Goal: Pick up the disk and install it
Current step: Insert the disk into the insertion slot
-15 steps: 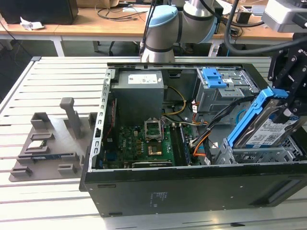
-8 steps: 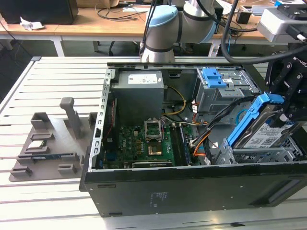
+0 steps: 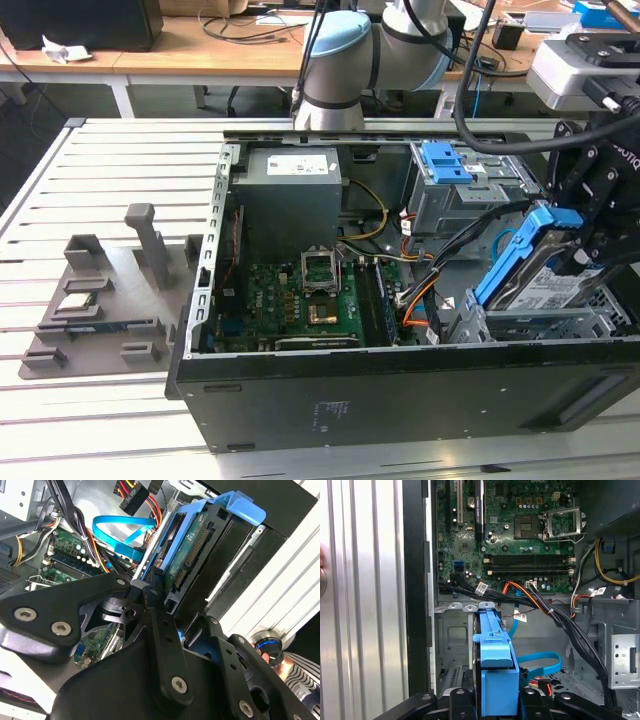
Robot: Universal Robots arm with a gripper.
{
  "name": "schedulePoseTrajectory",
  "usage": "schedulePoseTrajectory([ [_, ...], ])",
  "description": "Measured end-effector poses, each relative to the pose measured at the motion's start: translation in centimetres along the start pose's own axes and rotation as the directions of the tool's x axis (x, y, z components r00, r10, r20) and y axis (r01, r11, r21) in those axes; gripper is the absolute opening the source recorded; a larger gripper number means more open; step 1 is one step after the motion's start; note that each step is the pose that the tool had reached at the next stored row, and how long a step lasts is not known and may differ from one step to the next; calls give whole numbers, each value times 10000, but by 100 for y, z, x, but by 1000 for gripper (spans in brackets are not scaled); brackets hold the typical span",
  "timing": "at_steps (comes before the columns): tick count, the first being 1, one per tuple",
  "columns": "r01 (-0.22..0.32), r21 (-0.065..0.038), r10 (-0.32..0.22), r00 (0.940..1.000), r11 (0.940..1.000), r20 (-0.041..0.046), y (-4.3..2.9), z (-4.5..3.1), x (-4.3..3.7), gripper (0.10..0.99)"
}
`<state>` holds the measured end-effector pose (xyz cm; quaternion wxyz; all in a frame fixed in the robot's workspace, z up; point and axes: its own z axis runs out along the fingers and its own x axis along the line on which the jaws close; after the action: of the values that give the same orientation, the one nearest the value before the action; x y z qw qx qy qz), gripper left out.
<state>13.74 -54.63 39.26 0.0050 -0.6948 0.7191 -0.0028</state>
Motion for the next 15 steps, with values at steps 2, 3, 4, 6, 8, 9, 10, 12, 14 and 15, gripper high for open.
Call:
schedulePoseTrajectory([
  [2,0,0,0,10000,10000,0,0,6,1,365],
  [3,0,0,0,10000,10000,1,0,7,0,365],
  [4,0,0,0,10000,10000,1,0,7,0,365],
  [6,0,1,0,10000,10000,5,0,8,0,365],
  [8,1,0,-1,10000,10000,3,0,8,0,443],
  [9,1,1,-1,10000,10000,4,0,9,0,443],
  [10,1,0,-1,10000,10000,2,0,8,0,443],
  [12,0,0,0,10000,10000,2,0,8,0,443],
  [14,1,0,-1,10000,10000,1,0,8,0,361],
  [15,0,0,0,10000,10000,2,0,9,0,298],
])
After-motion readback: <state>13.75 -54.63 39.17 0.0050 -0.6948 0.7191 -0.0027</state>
